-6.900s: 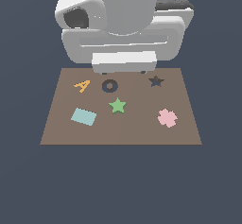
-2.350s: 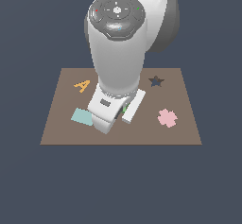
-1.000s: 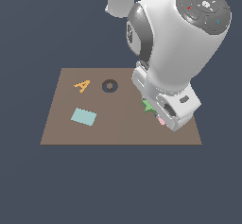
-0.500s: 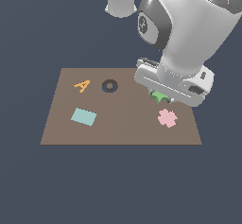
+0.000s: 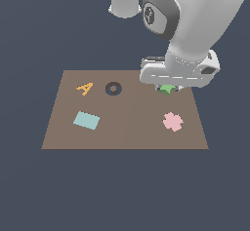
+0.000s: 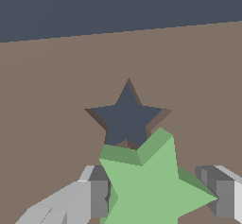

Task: Insert a designated object into the corresponding slot on a board.

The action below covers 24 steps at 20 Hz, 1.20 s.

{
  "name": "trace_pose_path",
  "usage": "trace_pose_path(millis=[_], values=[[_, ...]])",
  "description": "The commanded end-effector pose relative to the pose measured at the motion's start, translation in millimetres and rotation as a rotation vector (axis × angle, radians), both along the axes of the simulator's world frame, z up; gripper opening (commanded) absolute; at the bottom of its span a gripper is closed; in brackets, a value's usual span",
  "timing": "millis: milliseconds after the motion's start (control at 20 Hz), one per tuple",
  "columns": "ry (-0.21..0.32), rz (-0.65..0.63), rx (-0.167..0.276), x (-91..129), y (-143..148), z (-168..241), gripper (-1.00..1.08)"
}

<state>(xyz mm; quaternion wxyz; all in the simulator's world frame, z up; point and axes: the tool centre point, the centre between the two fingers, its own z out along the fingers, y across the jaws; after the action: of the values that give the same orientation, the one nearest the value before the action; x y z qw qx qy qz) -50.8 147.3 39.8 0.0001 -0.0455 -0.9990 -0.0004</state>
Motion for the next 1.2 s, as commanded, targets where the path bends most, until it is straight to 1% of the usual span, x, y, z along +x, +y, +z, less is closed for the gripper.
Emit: trace_pose_path(millis=[0,250,550,800,1150], values=[[0.000,0.081,0.000,-8.5,-0.1,0.3,-1.00],[0.000,0.199,0.000,-21.2,-2.0,0.6,-1.00],[0.000,0.287,0.000,-30.4,-4.7,0.7,-1.00],[0.000,0.317,-0.001,-33.2,-6.0,0.8,-1.00],[0.000,0.314,0.000,-33.0,-6.2,-1.0,-1.00]])
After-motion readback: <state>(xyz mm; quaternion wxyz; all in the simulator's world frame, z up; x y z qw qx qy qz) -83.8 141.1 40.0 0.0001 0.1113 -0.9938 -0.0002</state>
